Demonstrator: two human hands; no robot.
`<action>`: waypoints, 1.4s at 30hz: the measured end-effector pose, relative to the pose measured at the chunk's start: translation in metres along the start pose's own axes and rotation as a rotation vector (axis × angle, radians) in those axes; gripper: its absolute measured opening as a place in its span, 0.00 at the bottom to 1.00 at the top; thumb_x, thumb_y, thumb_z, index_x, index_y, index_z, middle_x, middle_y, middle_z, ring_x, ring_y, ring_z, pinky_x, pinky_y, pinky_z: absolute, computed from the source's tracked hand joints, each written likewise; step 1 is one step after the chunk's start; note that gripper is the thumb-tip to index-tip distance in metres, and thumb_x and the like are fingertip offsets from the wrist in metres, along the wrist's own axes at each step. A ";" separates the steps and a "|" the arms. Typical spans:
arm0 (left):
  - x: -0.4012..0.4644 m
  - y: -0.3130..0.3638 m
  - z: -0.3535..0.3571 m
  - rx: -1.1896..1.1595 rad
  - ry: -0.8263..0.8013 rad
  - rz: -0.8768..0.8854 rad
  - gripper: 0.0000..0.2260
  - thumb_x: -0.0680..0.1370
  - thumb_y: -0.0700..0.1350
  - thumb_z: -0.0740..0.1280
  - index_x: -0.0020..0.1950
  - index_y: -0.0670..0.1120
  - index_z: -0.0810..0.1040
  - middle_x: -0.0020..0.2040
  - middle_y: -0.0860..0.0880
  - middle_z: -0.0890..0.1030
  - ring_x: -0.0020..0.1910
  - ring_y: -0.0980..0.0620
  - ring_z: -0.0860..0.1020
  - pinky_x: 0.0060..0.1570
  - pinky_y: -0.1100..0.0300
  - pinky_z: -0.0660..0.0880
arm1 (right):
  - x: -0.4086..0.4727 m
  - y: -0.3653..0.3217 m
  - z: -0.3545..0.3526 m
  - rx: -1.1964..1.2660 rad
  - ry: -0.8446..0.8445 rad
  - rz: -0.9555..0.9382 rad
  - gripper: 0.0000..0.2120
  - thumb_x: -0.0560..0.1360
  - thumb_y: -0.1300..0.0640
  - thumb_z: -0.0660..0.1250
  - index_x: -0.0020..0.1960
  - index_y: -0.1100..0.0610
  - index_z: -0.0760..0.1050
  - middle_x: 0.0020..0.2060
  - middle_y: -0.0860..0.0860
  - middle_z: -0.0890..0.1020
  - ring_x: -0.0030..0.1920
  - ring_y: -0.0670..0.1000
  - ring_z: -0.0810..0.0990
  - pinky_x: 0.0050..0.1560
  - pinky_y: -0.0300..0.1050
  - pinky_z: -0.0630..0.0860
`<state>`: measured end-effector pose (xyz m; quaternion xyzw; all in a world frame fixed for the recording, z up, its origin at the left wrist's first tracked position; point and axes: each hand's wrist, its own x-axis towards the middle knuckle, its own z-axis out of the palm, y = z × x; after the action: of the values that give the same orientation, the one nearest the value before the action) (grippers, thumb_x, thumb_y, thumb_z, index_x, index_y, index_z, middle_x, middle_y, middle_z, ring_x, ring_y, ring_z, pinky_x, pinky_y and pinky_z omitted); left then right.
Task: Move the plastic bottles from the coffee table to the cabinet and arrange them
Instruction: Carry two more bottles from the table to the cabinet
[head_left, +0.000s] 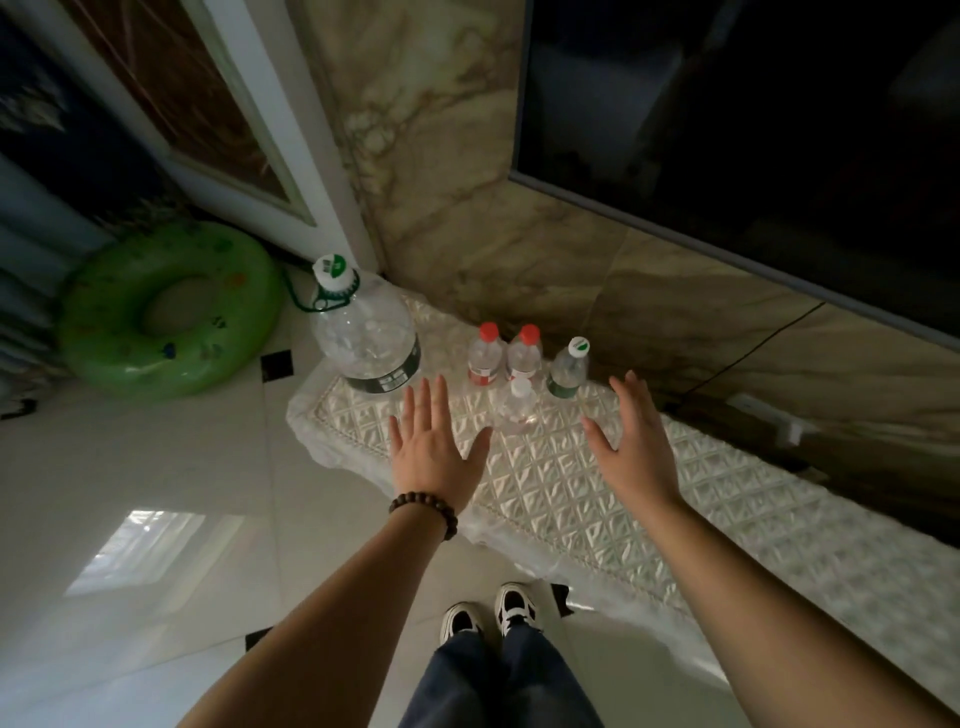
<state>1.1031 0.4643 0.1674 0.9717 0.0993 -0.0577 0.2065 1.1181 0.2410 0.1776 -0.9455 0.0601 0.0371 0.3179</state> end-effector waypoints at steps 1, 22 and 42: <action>-0.007 -0.005 -0.007 0.008 0.007 -0.004 0.37 0.76 0.66 0.52 0.78 0.50 0.42 0.79 0.50 0.45 0.77 0.51 0.41 0.75 0.48 0.42 | -0.009 -0.004 -0.001 0.002 0.004 -0.005 0.29 0.77 0.46 0.62 0.75 0.53 0.59 0.77 0.51 0.55 0.77 0.50 0.51 0.73 0.54 0.60; -0.181 -0.007 0.009 -0.091 0.279 -0.489 0.36 0.77 0.66 0.52 0.78 0.51 0.43 0.78 0.50 0.47 0.77 0.51 0.42 0.75 0.46 0.42 | -0.083 -0.012 -0.016 -0.086 -0.242 -0.508 0.26 0.78 0.49 0.62 0.74 0.54 0.62 0.76 0.51 0.58 0.76 0.52 0.55 0.73 0.49 0.58; -0.635 0.108 0.093 -0.185 0.729 -1.516 0.35 0.77 0.61 0.58 0.78 0.49 0.49 0.78 0.48 0.51 0.77 0.49 0.46 0.73 0.47 0.42 | -0.413 0.033 -0.031 -0.138 -0.969 -1.257 0.26 0.77 0.52 0.63 0.73 0.57 0.63 0.76 0.54 0.59 0.77 0.52 0.54 0.76 0.49 0.51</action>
<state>0.5018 0.2223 0.2222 0.5791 0.7890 0.1446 0.1458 0.7061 0.2334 0.2279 -0.6985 -0.6318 0.2616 0.2109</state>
